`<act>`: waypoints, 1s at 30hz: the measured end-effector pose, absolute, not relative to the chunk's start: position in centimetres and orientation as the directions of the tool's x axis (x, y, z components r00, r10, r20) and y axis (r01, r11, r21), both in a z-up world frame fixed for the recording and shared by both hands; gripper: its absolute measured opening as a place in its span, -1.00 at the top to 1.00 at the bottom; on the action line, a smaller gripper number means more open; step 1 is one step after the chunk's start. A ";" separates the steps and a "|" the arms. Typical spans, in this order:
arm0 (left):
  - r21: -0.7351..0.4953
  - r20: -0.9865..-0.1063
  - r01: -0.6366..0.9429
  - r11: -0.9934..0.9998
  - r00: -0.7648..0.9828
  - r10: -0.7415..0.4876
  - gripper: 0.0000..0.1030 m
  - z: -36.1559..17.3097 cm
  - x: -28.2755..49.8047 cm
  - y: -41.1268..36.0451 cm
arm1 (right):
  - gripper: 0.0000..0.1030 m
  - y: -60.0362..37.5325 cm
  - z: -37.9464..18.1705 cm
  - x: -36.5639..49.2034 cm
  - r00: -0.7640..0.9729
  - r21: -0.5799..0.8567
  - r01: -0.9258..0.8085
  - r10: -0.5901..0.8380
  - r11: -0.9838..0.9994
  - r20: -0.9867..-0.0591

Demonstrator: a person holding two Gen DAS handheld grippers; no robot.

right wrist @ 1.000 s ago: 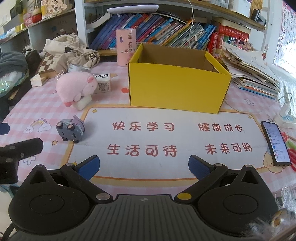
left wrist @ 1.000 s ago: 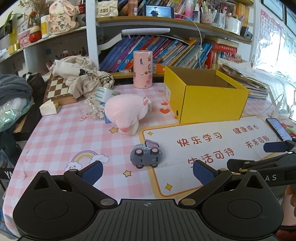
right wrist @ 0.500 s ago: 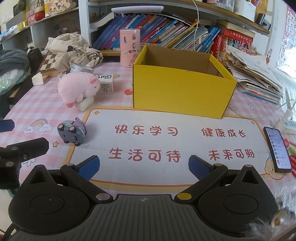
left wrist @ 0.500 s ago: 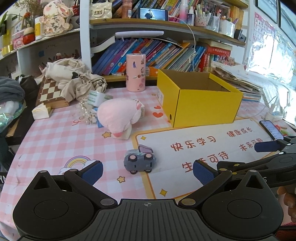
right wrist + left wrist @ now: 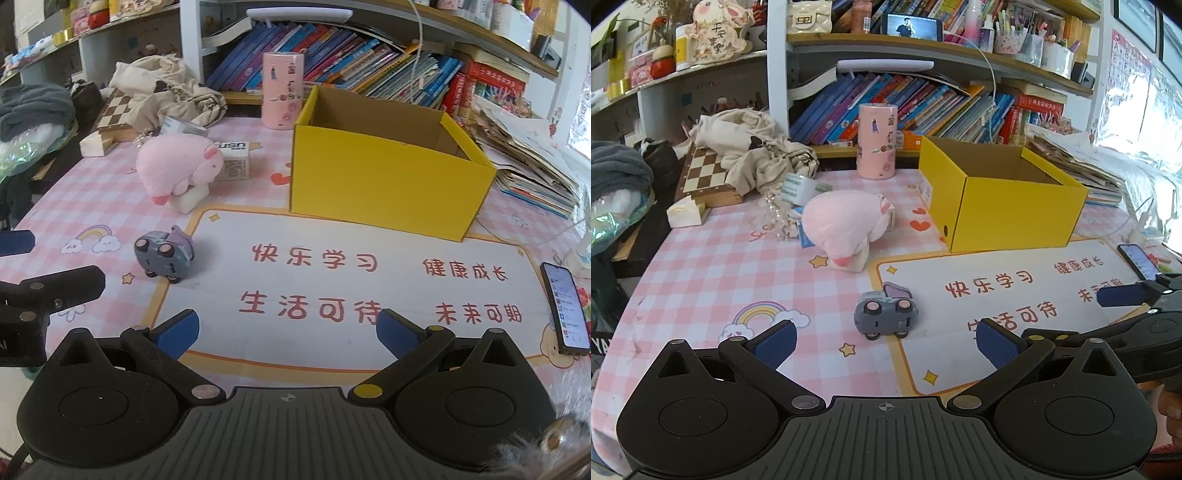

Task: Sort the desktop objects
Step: 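Move the right tool toward the grey toy truck while the left tool approaches the pink pig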

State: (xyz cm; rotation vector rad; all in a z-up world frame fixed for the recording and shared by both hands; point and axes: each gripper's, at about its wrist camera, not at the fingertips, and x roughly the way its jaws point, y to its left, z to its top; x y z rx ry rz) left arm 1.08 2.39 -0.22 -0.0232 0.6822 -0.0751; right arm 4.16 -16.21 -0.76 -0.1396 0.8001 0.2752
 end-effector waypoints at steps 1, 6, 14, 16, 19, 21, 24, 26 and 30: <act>-0.046 -0.629 0.063 0.997 0.774 -0.078 -1.00 -0.2 1.1 2.4 | -1.00 -16.1 -0.8 4.2 0.661 -0.016 -0.303 0.198 0.953 -0.724; -0.039 -0.625 0.059 0.998 0.777 -0.070 -1.00 -0.1 1.1 2.3 | -1.00 -15.7 -0.7 4.6 0.655 -0.009 -0.333 0.224 0.943 -0.722; -0.035 -0.630 0.026 0.999 0.776 -0.042 -1.00 -0.1 1.6 2.3 | -1.00 -15.4 -0.5 5.9 0.647 -0.009 -0.374 0.254 0.927 -0.719; -0.036 -0.631 0.009 0.999 0.775 -0.030 -1.00 -0.1 1.9 2.2 | -1.00 -15.5 -0.6 6.3 0.642 -0.006 -0.388 0.266 0.922 -0.719; -0.037 -0.633 -0.020 0.999 0.775 -0.008 -1.00 -0.1 2.5 2.1 | -1.00 -15.6 -0.6 7.1 0.634 -0.002 -0.410 0.284 0.912 -0.719; -0.038 -0.634 -0.039 0.999 0.774 0.006 -1.00 -0.1 2.8 2.0 | -1.00 -15.7 -0.6 7.8 0.631 0.001 -0.426 0.298 0.905 -0.717; -0.036 -0.629 -0.064 0.997 0.777 0.027 -1.00 0.2 3.5 1.7 | -1.00 -15.9 -0.3 9.0 0.632 -0.003 -0.453 0.319 0.891 -0.706; -0.032 -0.627 -0.079 0.996 0.778 0.042 -1.00 0.4 4.1 1.4 | -1.00 -15.9 0.0 9.9 0.638 -0.012 -0.469 0.329 0.883 -0.696; -0.006 -0.631 -0.105 0.994 0.772 0.078 -1.00 0.6 5.0 0.6 | -1.00 -16.2 0.3 11.5 0.634 -0.009 -0.495 0.354 0.869 -0.687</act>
